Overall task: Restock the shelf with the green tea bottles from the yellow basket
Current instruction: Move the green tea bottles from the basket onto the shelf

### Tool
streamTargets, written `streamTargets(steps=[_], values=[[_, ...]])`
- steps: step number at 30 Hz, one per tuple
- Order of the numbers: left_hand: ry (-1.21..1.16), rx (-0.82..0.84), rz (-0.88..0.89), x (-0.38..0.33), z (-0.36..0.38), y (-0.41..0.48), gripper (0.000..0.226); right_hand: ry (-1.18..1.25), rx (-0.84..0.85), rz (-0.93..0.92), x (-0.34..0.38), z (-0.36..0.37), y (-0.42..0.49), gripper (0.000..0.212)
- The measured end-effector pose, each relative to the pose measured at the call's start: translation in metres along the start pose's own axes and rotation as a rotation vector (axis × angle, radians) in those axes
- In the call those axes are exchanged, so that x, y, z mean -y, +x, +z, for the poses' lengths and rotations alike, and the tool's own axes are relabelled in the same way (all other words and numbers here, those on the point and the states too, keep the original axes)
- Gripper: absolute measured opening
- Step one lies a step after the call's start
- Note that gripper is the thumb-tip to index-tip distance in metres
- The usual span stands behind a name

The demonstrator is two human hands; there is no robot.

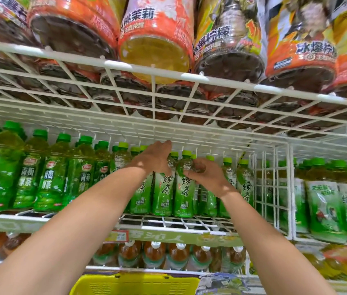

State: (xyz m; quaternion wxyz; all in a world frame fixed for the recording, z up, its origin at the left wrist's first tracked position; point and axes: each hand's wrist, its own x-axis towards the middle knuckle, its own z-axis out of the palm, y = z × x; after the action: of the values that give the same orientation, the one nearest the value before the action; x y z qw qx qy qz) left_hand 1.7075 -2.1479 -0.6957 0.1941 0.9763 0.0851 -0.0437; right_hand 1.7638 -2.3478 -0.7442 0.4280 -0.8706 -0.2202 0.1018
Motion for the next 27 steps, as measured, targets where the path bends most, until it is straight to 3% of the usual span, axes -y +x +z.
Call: streamTargets(steps=[5,11,14,19,23,27], values=[[0.019,0.037,0.022,0.007,-0.004,0.013,0.116,-0.011,0.001,-0.024,-0.003,-0.001,0.0,0.068],[-0.054,0.069,0.058,0.015,-0.003,0.008,0.123,-0.039,0.037,0.004,-0.003,-0.001,0.0,0.078],[-0.03,0.001,0.095,0.014,0.002,-0.006,0.106,-0.129,0.041,0.017,0.006,-0.001,-0.002,0.072],[0.096,-0.137,0.146,0.013,0.007,-0.042,0.075,-0.539,-0.053,-0.097,0.029,0.004,-0.014,0.072],[0.26,-0.094,0.059,0.01,-0.003,-0.079,0.071,-0.833,0.021,-0.139,0.055,0.001,-0.045,0.061],[0.331,0.028,-0.036,0.015,-0.002,-0.122,0.066,-0.876,0.079,-0.118,0.074,-0.003,-0.083,0.062]])
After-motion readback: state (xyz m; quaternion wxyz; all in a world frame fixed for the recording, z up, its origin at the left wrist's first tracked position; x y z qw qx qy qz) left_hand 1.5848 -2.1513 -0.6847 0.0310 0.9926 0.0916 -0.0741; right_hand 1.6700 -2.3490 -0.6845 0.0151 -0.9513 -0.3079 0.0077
